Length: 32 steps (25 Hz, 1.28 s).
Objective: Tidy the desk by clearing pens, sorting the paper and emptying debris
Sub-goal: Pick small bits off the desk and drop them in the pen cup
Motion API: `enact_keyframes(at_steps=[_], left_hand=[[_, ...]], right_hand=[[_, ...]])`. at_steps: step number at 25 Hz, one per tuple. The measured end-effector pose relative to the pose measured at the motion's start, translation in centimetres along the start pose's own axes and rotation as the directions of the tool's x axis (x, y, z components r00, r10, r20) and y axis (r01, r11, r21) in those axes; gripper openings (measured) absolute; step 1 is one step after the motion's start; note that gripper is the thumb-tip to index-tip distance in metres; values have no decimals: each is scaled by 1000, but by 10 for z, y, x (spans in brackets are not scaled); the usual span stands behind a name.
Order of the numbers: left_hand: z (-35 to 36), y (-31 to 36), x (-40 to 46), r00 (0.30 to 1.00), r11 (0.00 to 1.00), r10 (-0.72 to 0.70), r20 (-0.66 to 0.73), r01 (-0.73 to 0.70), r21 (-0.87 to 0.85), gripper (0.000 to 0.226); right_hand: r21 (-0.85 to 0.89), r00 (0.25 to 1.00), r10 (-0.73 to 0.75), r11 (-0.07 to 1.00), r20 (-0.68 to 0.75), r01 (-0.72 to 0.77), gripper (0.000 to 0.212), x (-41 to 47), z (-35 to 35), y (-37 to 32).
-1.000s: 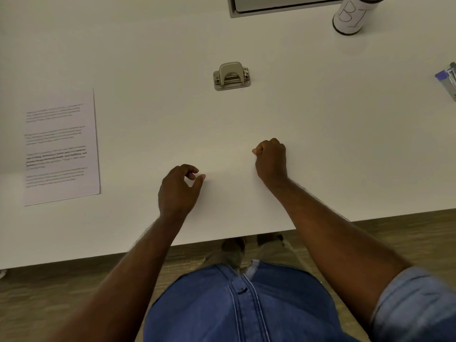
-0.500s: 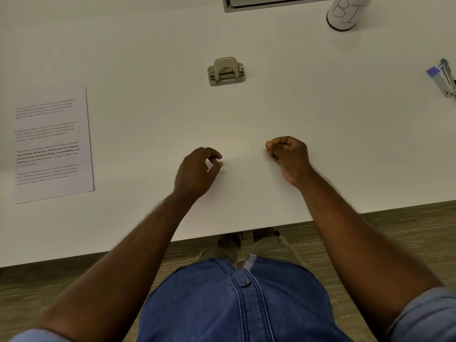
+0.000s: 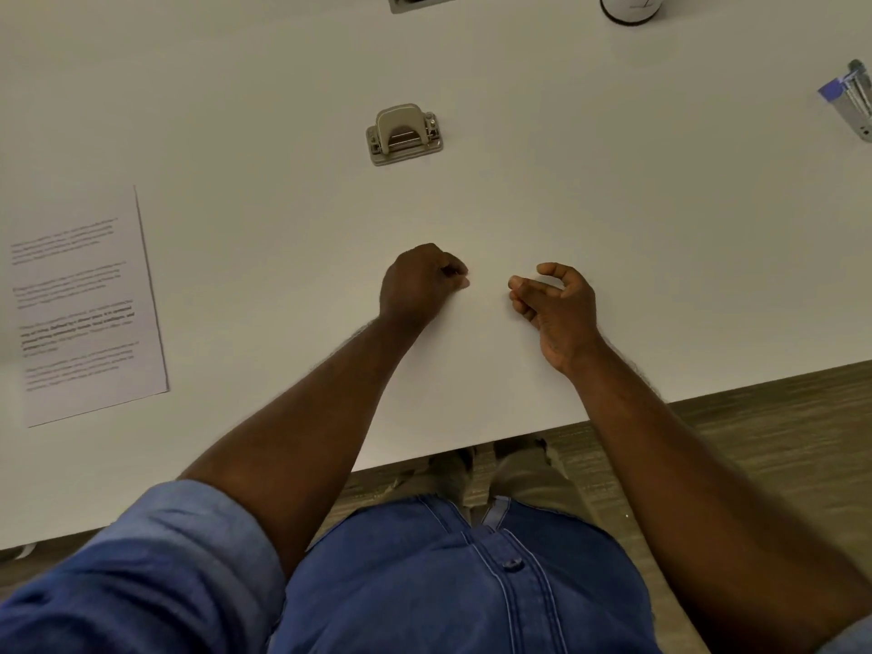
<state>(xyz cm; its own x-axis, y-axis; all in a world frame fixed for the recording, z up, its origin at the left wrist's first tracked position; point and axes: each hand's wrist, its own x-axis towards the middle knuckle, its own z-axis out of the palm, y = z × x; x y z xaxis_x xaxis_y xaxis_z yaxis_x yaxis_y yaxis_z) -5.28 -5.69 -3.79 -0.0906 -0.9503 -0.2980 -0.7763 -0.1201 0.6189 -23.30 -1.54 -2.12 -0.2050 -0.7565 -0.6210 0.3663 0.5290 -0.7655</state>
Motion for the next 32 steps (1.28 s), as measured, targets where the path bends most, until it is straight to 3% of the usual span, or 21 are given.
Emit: enact_keyframes(at_steps=[3,8,15,18,21,25,29,32], left_hand=[[-4,-1,5,988,983,148,46,-152,102,8],[-5,-9,14,897,850,431,96,-440,291,6],[3,-17,15,849,776,518,105,-518,359,9],[2,-15,9,909,866,414,45,-409,288,10],[-6,-23,-2,972,981,193,-137,-192,25,9],[-21,-26,-24,963,964,8,-270,-80,-255,6],[-28,-8,-31,965,911,-93,-245,-17,-412,8],[-34,21,-25,970,874,-88,-226,-34,-485,8]], right_hand=[[13,1000,3,1000,-21,-3,33,1,-5,3],[23,1000,-8,1000,-30,9,33,3,-7,4],[13,998,-34,999,-60,34,35,5,-4,9],[32,998,-20,999,-54,21,33,5,-4,8],[64,999,8,998,-38,-5,31,4,-5,4],[37,1000,21,999,-11,-20,26,5,-3,-1],[29,999,36,999,18,-36,24,5,6,-10],[81,998,51,995,32,-54,22,8,10,-30]])
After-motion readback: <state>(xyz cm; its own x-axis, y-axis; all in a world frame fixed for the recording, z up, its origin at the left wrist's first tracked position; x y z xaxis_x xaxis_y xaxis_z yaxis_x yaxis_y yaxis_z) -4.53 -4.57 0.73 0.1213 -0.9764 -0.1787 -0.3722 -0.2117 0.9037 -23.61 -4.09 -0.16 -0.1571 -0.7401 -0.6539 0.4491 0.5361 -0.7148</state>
